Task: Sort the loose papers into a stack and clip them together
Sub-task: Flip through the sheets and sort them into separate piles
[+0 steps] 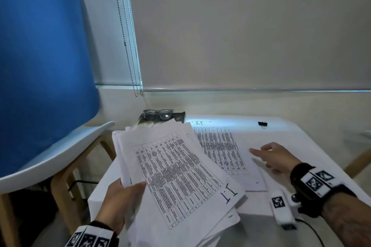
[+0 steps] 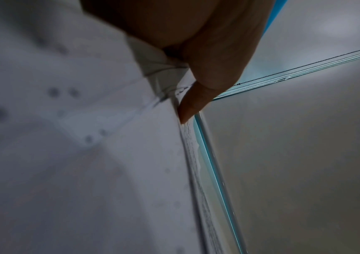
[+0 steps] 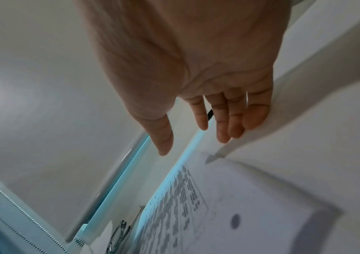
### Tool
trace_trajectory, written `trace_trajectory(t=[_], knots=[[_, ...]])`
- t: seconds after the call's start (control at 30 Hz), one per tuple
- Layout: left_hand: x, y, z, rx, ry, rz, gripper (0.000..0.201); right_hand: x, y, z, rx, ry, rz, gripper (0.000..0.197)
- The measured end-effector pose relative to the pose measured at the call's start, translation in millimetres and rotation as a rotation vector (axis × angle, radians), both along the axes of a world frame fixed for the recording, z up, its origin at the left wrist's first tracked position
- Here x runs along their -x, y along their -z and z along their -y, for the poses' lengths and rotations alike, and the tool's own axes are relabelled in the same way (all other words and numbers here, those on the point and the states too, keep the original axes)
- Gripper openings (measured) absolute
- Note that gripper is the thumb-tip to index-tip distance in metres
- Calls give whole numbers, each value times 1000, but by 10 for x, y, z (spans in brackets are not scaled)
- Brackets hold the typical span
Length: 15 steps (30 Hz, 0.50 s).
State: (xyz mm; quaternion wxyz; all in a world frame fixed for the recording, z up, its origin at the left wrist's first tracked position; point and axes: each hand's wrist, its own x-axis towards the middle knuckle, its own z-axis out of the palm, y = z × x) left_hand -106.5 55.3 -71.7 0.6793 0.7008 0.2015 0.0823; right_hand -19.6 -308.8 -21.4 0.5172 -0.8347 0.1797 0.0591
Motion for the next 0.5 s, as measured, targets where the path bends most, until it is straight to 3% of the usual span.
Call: trace_trajectory(t=[0.07,0.17,0.23,0.37,0.5], knots=[[30,-43,20,-15,12,3,16,-58,-9,-111,-83,7,-56,67],[36,-62,39,-1,12,0,19,-170,58,-270,110,-33,-53,76],[31,-67,40,13,1,4,17,-194,93,-340,173,-4,0,57],[13,-49,12,25,13,1,19,-204,-12,-317,110,35,174,10],[-32,37,-53,36,5,-2,17,-176,-474,-105,333,54,594,11]])
